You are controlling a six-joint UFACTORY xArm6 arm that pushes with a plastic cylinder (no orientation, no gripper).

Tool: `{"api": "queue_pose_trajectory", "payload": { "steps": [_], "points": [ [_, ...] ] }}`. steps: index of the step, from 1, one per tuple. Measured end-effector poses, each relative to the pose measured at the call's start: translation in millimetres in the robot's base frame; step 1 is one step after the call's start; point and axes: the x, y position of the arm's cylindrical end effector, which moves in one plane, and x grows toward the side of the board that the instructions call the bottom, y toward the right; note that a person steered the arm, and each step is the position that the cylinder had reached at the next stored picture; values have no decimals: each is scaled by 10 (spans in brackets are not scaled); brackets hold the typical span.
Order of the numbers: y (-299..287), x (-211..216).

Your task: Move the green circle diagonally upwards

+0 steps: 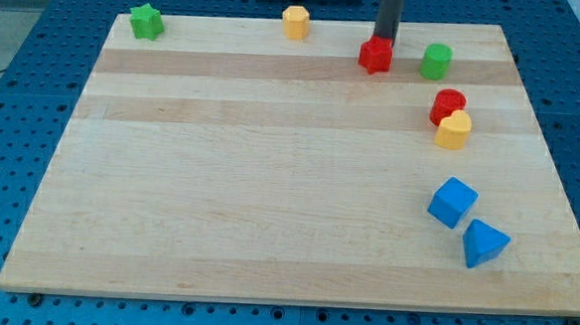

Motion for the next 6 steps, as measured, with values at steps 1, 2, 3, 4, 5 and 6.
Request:
{"api": "queue_pose_trajectory", "payload": {
  "steps": [1, 2, 3, 4, 5, 6],
  "points": [
    [-74, 334],
    [-42, 625],
    [236, 773],
    [458, 773],
    [614, 746],
    [627, 597]
  ]
}}
